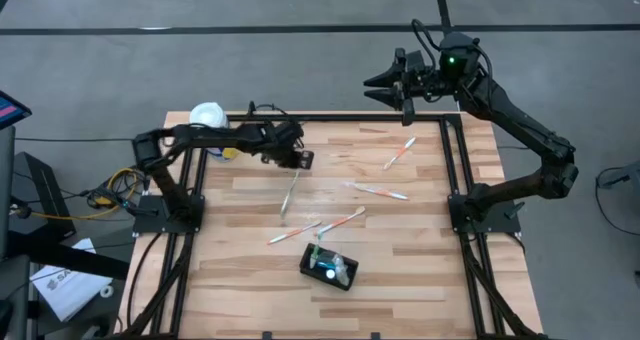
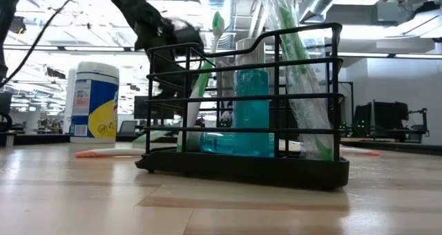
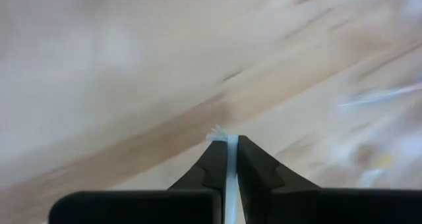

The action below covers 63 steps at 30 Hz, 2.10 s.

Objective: Pick & Place toothbrushing station
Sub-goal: Put the green toothbrush into the black wire organizer

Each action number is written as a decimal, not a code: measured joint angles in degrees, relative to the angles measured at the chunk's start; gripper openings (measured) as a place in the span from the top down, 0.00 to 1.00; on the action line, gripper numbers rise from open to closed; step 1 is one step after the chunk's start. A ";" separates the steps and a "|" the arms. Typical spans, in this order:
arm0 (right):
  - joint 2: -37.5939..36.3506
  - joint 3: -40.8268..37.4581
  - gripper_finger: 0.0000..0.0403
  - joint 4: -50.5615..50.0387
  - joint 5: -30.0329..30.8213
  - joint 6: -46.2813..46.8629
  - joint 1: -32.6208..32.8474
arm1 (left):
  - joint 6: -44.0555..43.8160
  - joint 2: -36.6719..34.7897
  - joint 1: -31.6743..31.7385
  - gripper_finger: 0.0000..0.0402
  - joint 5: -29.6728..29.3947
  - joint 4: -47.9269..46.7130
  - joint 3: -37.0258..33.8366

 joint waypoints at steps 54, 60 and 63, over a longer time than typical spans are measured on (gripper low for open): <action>-0.02 0.01 0.70 5.78 6.68 18.68 5.74 | 50.98 -10.61 -64.49 0.99 -73.18 55.60 0.13; -0.02 0.01 0.70 5.70 6.75 17.06 7.69 | 44.77 -5.57 -64.51 0.99 -73.14 55.64 0.13; -0.02 0.01 0.70 5.61 6.74 16.58 8.23 | 43.08 -3.61 -64.51 0.99 -73.14 55.94 0.13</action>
